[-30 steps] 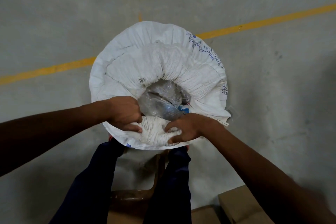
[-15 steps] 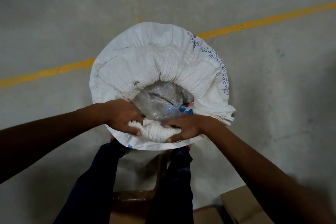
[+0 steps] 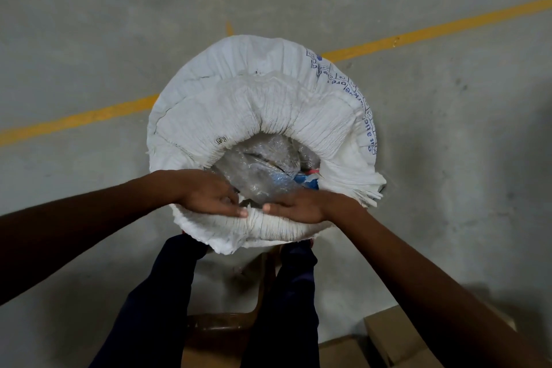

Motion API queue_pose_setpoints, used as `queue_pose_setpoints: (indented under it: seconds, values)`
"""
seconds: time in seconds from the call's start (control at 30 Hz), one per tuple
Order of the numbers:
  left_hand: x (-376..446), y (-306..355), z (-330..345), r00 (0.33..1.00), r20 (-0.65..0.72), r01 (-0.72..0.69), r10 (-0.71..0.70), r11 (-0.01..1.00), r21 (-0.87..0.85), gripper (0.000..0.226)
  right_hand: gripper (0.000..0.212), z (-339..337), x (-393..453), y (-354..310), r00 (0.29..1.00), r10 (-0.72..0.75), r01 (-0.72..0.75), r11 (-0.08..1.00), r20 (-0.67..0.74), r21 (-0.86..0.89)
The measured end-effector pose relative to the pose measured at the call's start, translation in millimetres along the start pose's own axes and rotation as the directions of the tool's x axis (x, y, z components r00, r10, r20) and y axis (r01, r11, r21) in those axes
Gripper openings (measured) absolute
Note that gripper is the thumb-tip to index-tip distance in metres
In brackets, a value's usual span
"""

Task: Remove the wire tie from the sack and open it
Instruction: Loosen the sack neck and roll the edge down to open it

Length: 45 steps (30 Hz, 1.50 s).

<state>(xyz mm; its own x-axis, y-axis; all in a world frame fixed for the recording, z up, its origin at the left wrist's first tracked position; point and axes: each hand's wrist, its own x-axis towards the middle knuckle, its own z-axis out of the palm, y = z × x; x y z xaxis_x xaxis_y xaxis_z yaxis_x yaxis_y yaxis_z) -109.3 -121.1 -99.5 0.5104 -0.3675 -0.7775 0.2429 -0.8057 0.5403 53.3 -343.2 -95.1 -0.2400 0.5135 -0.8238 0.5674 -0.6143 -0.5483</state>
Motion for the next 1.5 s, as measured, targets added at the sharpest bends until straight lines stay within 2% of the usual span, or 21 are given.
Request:
queue_pose_setpoints:
  seconds: [0.07,0.13,0.2,0.27,0.33,0.5,0.57,0.63,0.73,0.87,0.97,1.1,1.2,1.37,1.5]
  values:
    - [-1.3,1.8,-9.6,0.982,-0.174,0.042,-0.067,0.988,-0.147,0.093,0.056,-7.6,-1.4,-1.6,0.97,0.0,0.028,0.993,-0.245,0.112]
    - [-1.1,2.2,-18.9,0.914,-0.367,0.07,-0.173,0.959,-0.276,0.101,0.059,-16.9,-1.9,-3.0,0.86,0.048,0.064,0.978,-0.509,0.2]
    - [-1.4,-0.5,-26.4,0.838,-0.47,0.111,-0.276,0.93,-0.35,0.114,0.059,-25.3,0.8,0.2,0.717,0.134,0.068,0.963,-0.684,0.26]
    - [-3.9,-4.2,-30.9,0.79,-0.523,0.151,-0.319,0.929,-0.338,0.131,0.06,-32.6,2.8,3.5,0.615,0.2,0.059,0.953,-0.763,0.297]
    - [-5.7,-7.6,-32.6,0.738,-0.585,0.151,-0.338,0.927,-0.344,0.138,0.065,-37.3,2.9,5.9,0.537,0.212,0.065,0.955,-0.816,0.291]
    - [-10.4,-7.5,-44.6,0.561,-0.721,0.065,-0.407,0.89,-0.451,0.121,0.072,-51.9,0.8,7.4,0.369,0.112,0.1,0.982,-0.923,0.159]
    - [-15.4,-14.2,-51.5,0.495,-0.747,0.052,-0.443,0.874,-0.484,0.114,0.073,-61.8,-0.2,13.1,0.293,0.074,0.017,0.996,-0.953,0.083]
    - [-20.9,-22.7,-57.9,0.434,-0.761,0.067,-0.482,0.86,-0.507,0.107,0.076,-71.6,-3.2,18.0,0.253,0.056,-0.069,0.997,-0.966,0.04]
    - [-23.0,-31.3,-65.3,0.347,-0.779,0.114,-0.523,0.848,-0.518,0.097,0.08,-83.7,-6.1,22.2,0.272,0.036,-0.119,0.993,-0.961,0.003]
    - [-13.4,-27.8,-75.2,0.333,-0.772,0.091,-0.541,0.834,-0.545,0.092,0.088,-92.1,-4.2,19.1,0.323,0.037,-0.095,0.995,-0.946,0.007]
    - [-7.3,-22.3,-82.3,0.296,-0.752,0.012,-0.589,0.789,-0.614,0.092,0.092,-96.6,-3.7,14.3,0.311,0.043,-0.06,0.998,-0.949,0.026]
    - [-9.2,-25.4,-84.9,0.233,-0.749,0.024,-0.621,0.773,-0.634,0.099,0.094,-99.6,-2.8,12.2,0.325,0.043,-0.175,0.984,-0.945,-0.015]
    - [-7.4,-24.9,-80.4,0.245,-0.754,0.105,-0.609,0.79,-0.604,0.097,0.092,-96.3,-4.9,14.7,0.362,0.008,-0.212,0.974,-0.932,-0.074]
    - [-2.7,-22.6,-65.7,0.315,-0.791,0.198,-0.525,0.851,-0.486,0.094,0.094,-85.6,-8.1,15.9,0.453,-0.013,-0.24,0.961,-0.892,-0.136]
    - [-5.1,-30.3,-59.9,0.333,-0.803,0.268,-0.494,0.866,-0.422,0.087,0.093,-81.6,-8.3,16.4,0.485,-0.038,-0.236,0.956,-0.874,-0.172]
